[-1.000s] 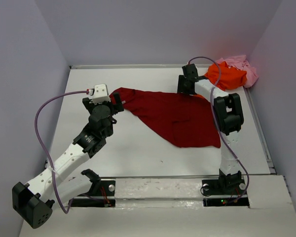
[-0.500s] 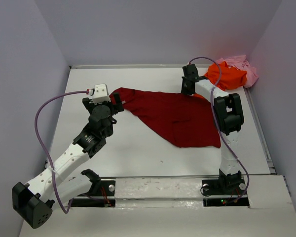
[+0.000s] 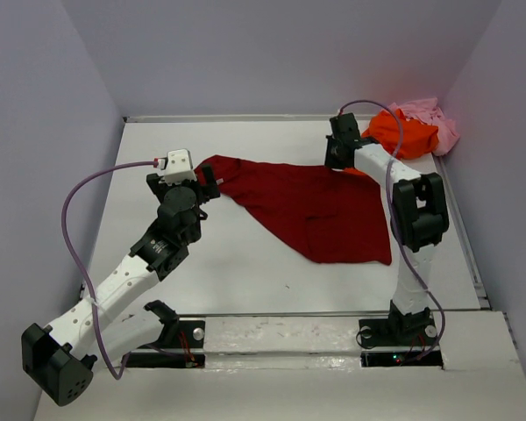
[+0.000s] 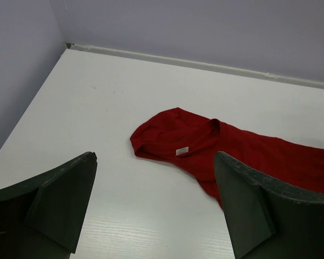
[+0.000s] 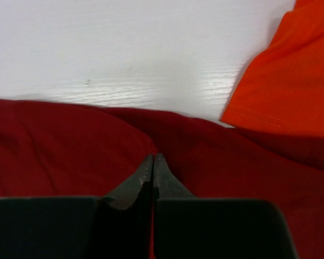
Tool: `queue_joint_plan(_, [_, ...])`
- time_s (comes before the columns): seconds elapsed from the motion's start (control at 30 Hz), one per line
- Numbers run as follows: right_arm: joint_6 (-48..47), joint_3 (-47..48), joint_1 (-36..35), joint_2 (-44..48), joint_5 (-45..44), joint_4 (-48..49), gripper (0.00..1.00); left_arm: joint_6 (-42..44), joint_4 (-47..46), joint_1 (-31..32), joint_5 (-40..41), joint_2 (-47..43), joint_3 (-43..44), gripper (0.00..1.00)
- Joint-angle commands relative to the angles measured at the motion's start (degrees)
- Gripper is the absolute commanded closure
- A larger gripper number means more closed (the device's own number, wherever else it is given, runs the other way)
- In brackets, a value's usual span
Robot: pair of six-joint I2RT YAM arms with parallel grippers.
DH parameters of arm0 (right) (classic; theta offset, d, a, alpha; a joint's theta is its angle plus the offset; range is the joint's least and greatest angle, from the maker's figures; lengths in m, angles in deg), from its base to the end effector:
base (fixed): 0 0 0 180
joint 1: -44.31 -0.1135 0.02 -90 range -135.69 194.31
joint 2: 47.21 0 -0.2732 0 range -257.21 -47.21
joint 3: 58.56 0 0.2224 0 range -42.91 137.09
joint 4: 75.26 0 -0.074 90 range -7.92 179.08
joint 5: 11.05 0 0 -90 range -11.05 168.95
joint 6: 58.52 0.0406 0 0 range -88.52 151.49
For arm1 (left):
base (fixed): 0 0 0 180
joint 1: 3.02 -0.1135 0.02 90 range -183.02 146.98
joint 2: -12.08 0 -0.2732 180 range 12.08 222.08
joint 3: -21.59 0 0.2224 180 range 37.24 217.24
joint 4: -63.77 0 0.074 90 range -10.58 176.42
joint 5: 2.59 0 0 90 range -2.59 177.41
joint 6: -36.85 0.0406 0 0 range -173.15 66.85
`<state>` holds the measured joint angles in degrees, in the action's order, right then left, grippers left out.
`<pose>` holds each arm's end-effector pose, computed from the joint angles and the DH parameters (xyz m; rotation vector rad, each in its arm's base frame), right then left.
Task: Fold and stack the t-shirts
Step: Flatten out the tshirt
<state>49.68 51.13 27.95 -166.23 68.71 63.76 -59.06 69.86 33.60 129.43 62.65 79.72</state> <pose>0.4288 0.1184 0.2287 0.1176 2.4277 0.0526 0.1535 -0.0802 0.3565 -0.1663 1.5428 -0.0205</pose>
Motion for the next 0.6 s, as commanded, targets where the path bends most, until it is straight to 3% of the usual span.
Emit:
queue_joint_plan(0.0, [-0.79, -0.7, -2.88, 7.66, 1.8, 2.03, 1.0, -0.42, -2.21, -0.23, 0.78, -0.47, 2.35, 0.01])
queue_joint_plan(0.27, [-0.88, -3.24, -9.2, 11.44, 4.35, 1.5, 1.0, -0.33, -2.13, -0.23, 1.66, -0.03, 2.43, 0.01])
queue_joint_plan(0.57, [1.05, -2.91, -28.97, 8.03, 1.19, 2.29, 1.0, 0.02, -3.35, -0.23, 4.38, -2.57, 1.47, 0.01])
